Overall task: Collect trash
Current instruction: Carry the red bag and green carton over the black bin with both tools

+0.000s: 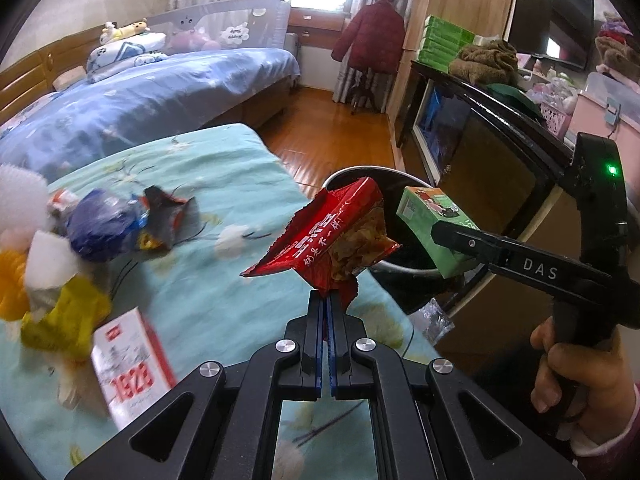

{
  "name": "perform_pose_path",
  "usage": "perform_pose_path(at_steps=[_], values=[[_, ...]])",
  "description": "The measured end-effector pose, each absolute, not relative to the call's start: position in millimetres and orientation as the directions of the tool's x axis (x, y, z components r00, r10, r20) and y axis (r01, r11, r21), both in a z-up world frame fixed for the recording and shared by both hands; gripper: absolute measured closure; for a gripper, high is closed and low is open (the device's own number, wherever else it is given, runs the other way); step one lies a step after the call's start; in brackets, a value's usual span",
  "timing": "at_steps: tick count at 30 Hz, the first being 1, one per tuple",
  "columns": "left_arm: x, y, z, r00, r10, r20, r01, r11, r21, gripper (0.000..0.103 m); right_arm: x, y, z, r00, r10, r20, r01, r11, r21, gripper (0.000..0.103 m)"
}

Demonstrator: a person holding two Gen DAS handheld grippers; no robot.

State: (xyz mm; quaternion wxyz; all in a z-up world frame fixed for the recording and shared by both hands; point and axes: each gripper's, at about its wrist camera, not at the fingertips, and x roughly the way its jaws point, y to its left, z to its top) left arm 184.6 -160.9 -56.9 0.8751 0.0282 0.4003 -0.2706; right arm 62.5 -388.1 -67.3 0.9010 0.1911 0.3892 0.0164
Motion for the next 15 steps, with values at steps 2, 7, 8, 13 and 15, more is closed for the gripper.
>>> perform_pose_path(at_steps=[2,7,8,13,15], values=[[190.6,-169.2,-58.5,0.529,-0.451,-0.719,0.501,0.85,-0.165,0.103,65.4,-393.5,-69.2,0.693,0.175,-0.699,0.127,0.925,0.358,0.051],[212.4,-197.2,-64.9,0.51,-0.451,-0.733,0.512,0.844,-0.163,0.103,75.2,-406.9,-73.9,0.685,0.167,-0.709,0.144,0.923,0.357,0.051],[216.7,-201.1,-66.1,0.507,-0.45,-0.736,0.513,0.843,-0.162,0.103,77.3,-409.7,-74.8,0.684,0.167,-0.71,0.147,0.922,0.358,0.051],[236.8,-221.6,-71.3,0.491,-0.441,-0.752,0.517,0.842,-0.157,0.103,86.8,-424.0,-77.7,0.68,0.163,-0.715,0.16,0.919,0.361,0.051],[243.2,-229.2,-73.3,0.485,-0.44,-0.756,0.516,0.842,-0.159,0.103,90.0,-428.1,-78.7,0.677,0.163,-0.717,0.163,0.918,0.363,0.051]])
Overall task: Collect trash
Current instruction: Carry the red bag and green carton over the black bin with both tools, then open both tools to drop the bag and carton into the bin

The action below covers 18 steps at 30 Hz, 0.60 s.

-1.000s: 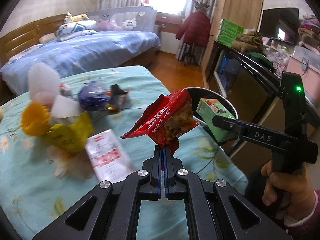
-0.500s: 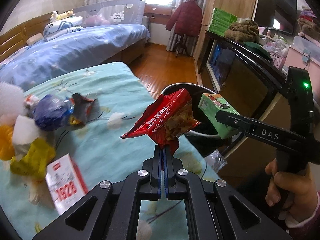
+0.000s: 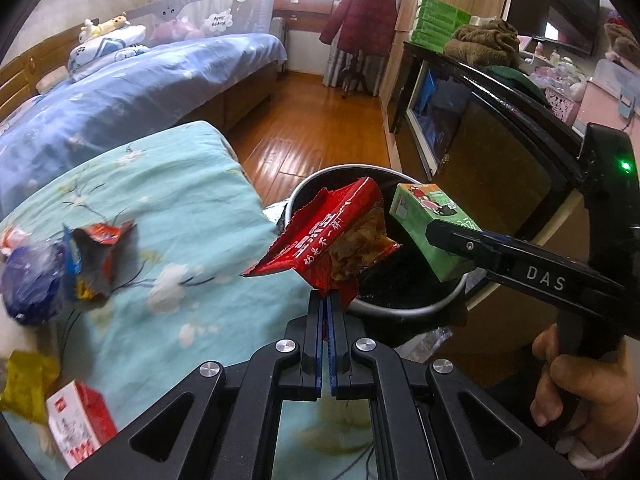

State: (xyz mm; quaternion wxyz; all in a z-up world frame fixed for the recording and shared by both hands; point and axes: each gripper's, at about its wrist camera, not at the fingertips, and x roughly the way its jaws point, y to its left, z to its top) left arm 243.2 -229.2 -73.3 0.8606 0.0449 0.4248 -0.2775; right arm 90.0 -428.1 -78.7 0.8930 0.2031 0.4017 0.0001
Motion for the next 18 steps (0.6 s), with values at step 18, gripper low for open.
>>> perform_pose_path(at_steps=[18], values=[[275.8,-274.2,-86.7,0.456,-0.438,-0.775,0.538,0.829,-0.152,0.102,103.1,-452.4,-91.8,0.655,0.171,-0.736,0.194,0.903,0.383,0.051]])
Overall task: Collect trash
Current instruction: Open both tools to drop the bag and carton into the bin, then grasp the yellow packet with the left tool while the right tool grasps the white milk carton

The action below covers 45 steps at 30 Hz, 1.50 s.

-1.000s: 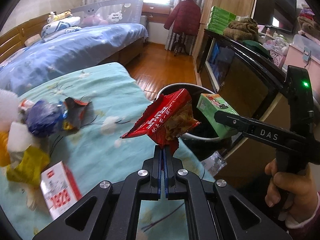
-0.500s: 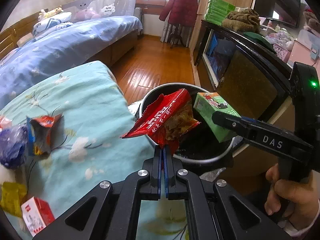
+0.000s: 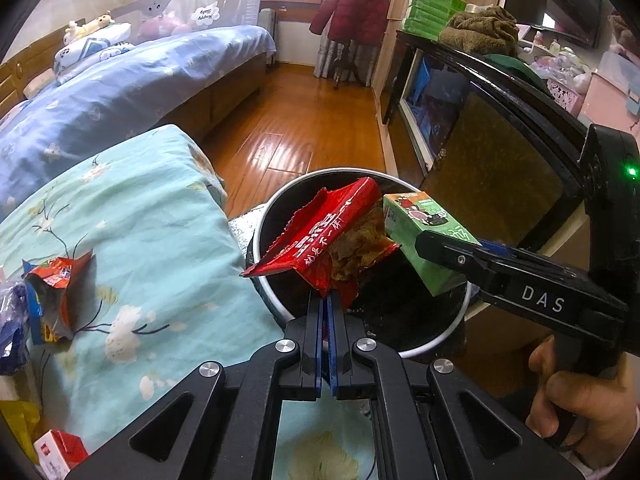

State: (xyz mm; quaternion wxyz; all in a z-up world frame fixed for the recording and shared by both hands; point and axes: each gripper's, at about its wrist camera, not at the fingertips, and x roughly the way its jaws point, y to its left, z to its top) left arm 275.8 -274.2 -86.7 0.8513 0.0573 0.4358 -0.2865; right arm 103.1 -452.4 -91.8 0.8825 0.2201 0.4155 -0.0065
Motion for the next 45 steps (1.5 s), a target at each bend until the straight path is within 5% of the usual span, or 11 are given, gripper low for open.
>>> perform_pose_path(at_steps=[5,7,9,16,45], values=[[277.5,-276.1,-89.3,0.439,-0.45,-0.778,0.533,0.827,-0.178,0.09,105.7,-457.4,-91.9,0.654,0.156,-0.74,0.226,0.894,0.388,0.048],[277.2,-273.3,-88.3,0.451,-0.448,-0.772,0.52,0.835,-0.18,0.065,104.6,-460.4,-91.3,0.658,0.157,-0.737,0.239,0.884,0.402,0.045],[273.6,-266.9,-86.1,0.467,-0.454,-0.759,0.507,0.84,-0.19,0.055,101.9,-460.5,-89.5,0.666,0.151,-0.73,0.243,0.882,0.405,0.034],[243.6,-235.0,-81.0,0.516,-0.441,-0.734,0.468,0.863,-0.19,0.046,92.0,-443.3,-85.2,0.681,0.188,-0.707,0.209,0.876,0.435,0.017],[75.7,-47.6,-54.9,0.686,-0.321,-0.654,0.195,0.946,-0.259,0.045,50.8,-294.7,-66.7,0.632,0.398,-0.665,-0.037,0.872,0.487,0.014]])
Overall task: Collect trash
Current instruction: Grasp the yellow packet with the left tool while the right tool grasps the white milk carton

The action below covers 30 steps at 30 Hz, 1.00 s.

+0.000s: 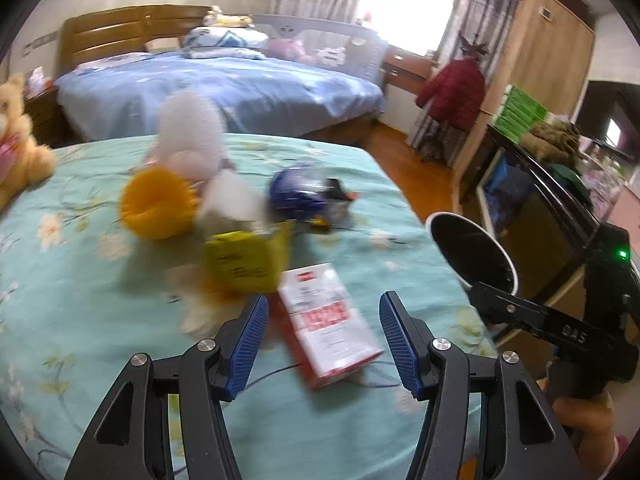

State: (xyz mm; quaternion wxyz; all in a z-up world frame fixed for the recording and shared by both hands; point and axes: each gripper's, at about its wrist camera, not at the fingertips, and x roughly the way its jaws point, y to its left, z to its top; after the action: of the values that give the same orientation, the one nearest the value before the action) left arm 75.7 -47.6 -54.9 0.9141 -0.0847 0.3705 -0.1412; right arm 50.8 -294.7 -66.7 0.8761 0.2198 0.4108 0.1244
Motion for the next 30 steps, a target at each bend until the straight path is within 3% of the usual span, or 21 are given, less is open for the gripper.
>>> perform_pose_path(at_steps=[9,21,23,24,26,28,30], values=[[56.7,-19.0,-60.6,0.68,-0.268,-0.682,0.103,0.957,-0.273,0.045,46.1,-251.9,-67.1,0.585,0.469,-0.661,-0.151,0.864,0.48,0.014],[106.8,-15.1,-55.7,0.63,-0.399,-0.666,0.167,0.908,-0.385,0.049,49.0,-248.2,-76.2,0.574,0.455,-0.68,-0.125,0.87,0.477,0.014],[113.9,-13.3,-56.5,0.627,-0.409,-0.663,0.185,0.905,-0.384,0.062,49.9,-247.7,-76.5,0.575,0.455,-0.68,-0.123,0.87,0.478,0.014],[115.7,-15.6,-56.1,0.617,-0.428,-0.661,0.202,0.897,-0.393,0.074,50.2,-246.4,-76.7,0.574,0.459,-0.679,-0.125,0.868,0.481,0.014],[117.7,-15.9,-59.5,0.611,-0.445,-0.654,0.224,0.89,-0.396,0.084,50.1,-242.7,-76.3,0.57,0.469,-0.675,-0.136,0.864,0.485,0.014],[120.3,-17.2,-61.1,0.614,-0.442,-0.653,0.24,0.894,-0.379,0.099,49.7,-235.7,-76.0,0.562,0.484,-0.671,-0.154,0.858,0.49,0.014],[127.6,-14.4,-64.9,0.618,-0.439,-0.652,0.242,0.895,-0.374,0.102,48.3,-228.5,-76.1,0.552,0.504,-0.664,-0.176,0.849,0.498,0.014]])
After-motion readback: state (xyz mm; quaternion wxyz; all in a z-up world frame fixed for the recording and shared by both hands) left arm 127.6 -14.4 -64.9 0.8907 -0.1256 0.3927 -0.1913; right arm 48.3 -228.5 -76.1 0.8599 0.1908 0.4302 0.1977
